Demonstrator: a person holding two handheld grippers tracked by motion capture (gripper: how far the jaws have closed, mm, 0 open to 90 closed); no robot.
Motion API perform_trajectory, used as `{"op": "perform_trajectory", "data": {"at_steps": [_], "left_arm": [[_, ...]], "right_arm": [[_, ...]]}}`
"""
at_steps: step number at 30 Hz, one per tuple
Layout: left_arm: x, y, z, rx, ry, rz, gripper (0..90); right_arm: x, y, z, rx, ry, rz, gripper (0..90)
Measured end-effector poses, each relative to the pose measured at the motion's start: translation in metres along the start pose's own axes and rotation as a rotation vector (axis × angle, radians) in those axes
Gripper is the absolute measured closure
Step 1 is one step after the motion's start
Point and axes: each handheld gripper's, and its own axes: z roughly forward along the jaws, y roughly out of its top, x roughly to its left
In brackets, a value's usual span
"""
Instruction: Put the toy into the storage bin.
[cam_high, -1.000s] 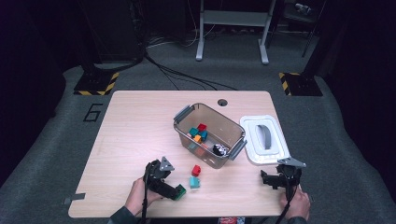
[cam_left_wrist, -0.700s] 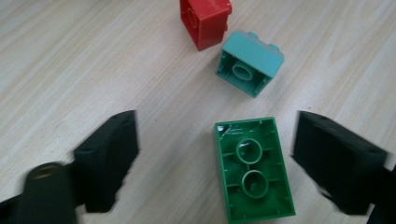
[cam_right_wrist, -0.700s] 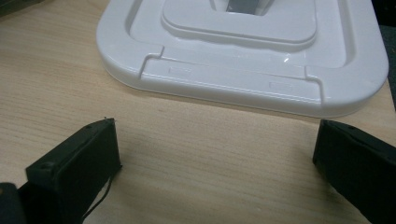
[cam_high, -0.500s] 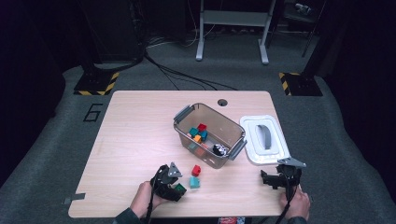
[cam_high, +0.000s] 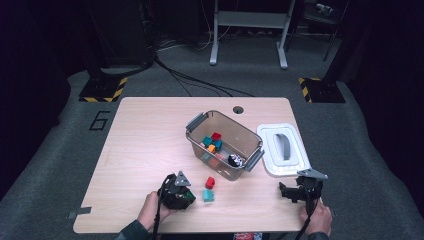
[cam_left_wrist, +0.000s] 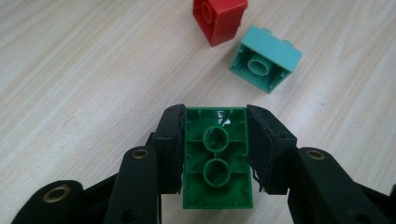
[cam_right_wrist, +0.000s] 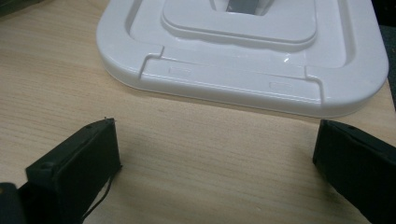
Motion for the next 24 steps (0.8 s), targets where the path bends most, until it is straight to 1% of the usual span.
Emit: {"op": "perform_trajectory", "data": {"at_steps": [1,4,10,15,18,20,21,24], "left_arm": [[0.002,0.000,-0.001,0.004,0.003,0.001,59.4],[0.005,0.002,-0.002,-0.003,0.011,-0.005,59.4],[0.012,0.010,-0.010,-0.025,0.027,-0.002,59.4],[0.019,0.019,-0.018,-0.036,0.057,0.015,59.4],[0.023,0.025,-0.024,-0.053,0.071,0.009,59.4],[0.026,0.028,-0.027,-0.061,0.072,0.005,59.4],[0.028,0.029,-0.029,-0.062,0.081,0.008,59.3],[0.032,0.034,-0.034,-0.084,0.098,-0.003,59.4]], "right_arm": [[0.000,0.000,0.000,0.000,0.000,0.000,0.0],[0.000,0.000,0.000,0.001,0.000,0.000,0.0],[0.000,0.000,0.000,0.000,0.000,0.000,0.0],[0.000,0.000,0.000,0.000,0.000,0.000,0.0],[0.000,0.000,0.000,0.000,0.000,0.000,0.0],[0.000,0.000,0.000,0.000,0.000,0.000,0.0],[0.000,0.000,0.000,0.000,0.000,0.000,0.0],[0.000,0.000,0.000,0.001,0.000,0.001,0.0]]}}
